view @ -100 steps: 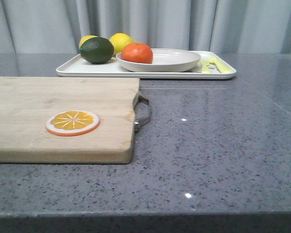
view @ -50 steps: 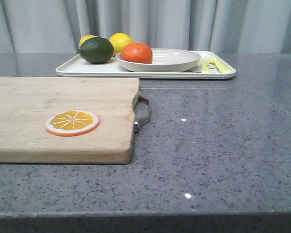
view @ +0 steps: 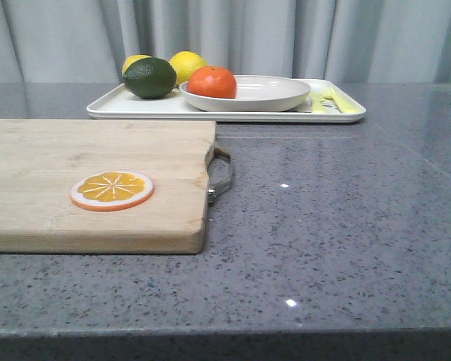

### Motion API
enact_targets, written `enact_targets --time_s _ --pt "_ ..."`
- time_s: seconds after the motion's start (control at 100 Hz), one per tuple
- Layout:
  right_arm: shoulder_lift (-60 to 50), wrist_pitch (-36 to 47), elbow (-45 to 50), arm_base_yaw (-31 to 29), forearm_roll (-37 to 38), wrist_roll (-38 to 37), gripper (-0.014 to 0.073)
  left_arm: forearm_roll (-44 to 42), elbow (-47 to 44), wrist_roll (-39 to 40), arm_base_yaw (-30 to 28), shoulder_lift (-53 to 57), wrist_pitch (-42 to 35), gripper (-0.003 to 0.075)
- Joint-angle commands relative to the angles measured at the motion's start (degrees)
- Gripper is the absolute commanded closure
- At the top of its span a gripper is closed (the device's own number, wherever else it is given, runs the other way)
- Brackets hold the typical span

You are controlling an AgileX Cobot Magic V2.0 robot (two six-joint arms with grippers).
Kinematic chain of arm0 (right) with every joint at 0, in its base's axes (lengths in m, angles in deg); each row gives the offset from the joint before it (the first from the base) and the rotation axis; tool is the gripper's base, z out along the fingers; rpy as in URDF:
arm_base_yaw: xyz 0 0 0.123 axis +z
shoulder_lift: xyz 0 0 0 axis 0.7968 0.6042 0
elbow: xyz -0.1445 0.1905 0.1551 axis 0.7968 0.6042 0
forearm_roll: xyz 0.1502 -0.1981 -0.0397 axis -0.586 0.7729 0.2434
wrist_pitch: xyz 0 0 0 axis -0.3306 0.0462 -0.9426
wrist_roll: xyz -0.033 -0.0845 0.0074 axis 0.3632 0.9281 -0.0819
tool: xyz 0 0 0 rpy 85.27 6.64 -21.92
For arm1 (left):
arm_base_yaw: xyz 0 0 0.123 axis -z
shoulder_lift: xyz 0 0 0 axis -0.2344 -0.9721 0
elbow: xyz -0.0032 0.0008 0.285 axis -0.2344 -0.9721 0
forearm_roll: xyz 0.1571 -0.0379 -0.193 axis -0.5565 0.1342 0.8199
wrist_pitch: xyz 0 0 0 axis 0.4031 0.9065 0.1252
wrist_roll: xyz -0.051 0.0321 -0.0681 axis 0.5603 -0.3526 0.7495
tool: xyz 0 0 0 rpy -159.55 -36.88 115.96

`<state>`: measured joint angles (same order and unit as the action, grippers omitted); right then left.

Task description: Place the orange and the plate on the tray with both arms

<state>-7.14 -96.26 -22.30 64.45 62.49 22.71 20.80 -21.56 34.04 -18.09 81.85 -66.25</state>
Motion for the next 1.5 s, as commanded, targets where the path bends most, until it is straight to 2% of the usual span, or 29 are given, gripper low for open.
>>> enact_targets --time_s 0.0,0.99,1.15,1.369,1.489 --pt "0.3 4.4 -1.4 -0.1 0.0 0.7 0.0662 0.1 -0.5 -0.1 -0.2 1.9 -3.8 0.0741" --pt "0.3 5.1 -1.0 -0.2 0.7 0.7 0.0662 0.1 -0.5 -0.1 -0.2 1.9 -3.8 0.0741" --pt "0.2 14.5 3.4 -0.2 4.4 -0.4 0.0662 0.1 -0.5 -0.1 -0.2 1.9 -3.8 0.0741" --pt "-3.9 28.7 10.6 -0.3 15.6 -13.7 0.0662 0.1 -0.5 -0.1 -0.2 1.9 -3.8 0.0741" --pt "-6.3 32.6 13.9 -1.9 18.4 -15.9 0.0662 0.1 -0.5 -0.1 -0.2 1.9 -3.8 0.0741"
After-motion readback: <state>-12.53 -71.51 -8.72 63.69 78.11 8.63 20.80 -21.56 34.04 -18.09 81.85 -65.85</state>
